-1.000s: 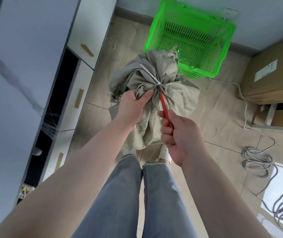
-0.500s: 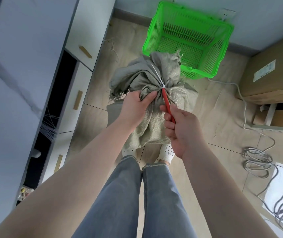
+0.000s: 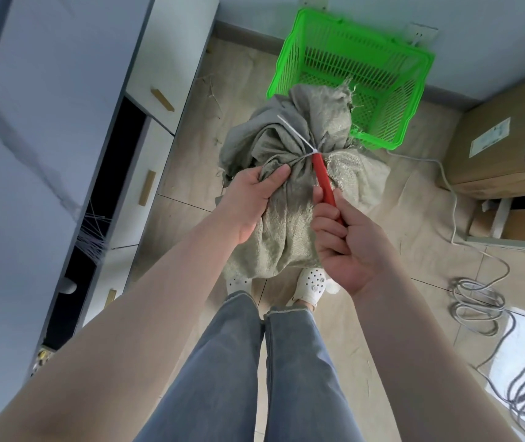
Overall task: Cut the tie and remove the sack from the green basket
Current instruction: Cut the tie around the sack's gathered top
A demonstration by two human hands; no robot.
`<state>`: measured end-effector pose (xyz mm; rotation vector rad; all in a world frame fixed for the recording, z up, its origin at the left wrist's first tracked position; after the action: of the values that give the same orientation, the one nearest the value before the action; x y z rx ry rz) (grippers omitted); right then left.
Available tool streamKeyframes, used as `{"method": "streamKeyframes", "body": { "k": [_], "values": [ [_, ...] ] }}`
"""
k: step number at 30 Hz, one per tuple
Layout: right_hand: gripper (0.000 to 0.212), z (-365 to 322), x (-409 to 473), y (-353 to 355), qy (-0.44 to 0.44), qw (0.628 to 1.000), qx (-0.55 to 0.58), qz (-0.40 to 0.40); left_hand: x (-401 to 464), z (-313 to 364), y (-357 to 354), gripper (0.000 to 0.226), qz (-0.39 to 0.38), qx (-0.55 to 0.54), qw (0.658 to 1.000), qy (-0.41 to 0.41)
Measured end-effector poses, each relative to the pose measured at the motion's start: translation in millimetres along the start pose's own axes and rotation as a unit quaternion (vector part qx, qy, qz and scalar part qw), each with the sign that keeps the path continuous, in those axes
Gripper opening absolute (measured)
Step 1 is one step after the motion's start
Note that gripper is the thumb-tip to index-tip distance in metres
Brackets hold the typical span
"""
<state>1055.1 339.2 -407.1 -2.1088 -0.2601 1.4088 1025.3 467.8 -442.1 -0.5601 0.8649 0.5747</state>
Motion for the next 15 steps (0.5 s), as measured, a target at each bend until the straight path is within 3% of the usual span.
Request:
{"method": "streamKeyframes", "body": {
  "k": [6, 12, 15],
  "values": [
    [0.029, -1.2, -7.8, 7.1, 0.062, 0.986, -0.148, 0.042, -1.2, -10.9, 8.7, 0.02, 0.018, -0.05, 0.998, 0.02],
    [0.03, 9.3, -13.0, -0.6, 0.025, 0.999, -0.02, 0.031, -4.4, -15.0, 5.3, 0.023, 0.031, -0.004, 0.999, 0.022],
    [0.031, -4.4, -11.2, 9.0, 0.074, 0.974, -0.211, 0.042, -10.0, -10.8, 13.7, 0.016, 0.076, 0.08, 0.994, -0.008]
  ]
}}
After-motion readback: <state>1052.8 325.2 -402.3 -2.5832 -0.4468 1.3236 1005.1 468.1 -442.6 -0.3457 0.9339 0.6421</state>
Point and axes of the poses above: each hand's wrist, its own x-axis towards the middle knuckle, its own y-axis out of the back of the hand, z = x × y, the point moved 7 cm from there along x, towards the middle knuckle, and after that the axes turned 13 degrees about y, right-handed, at the moved point
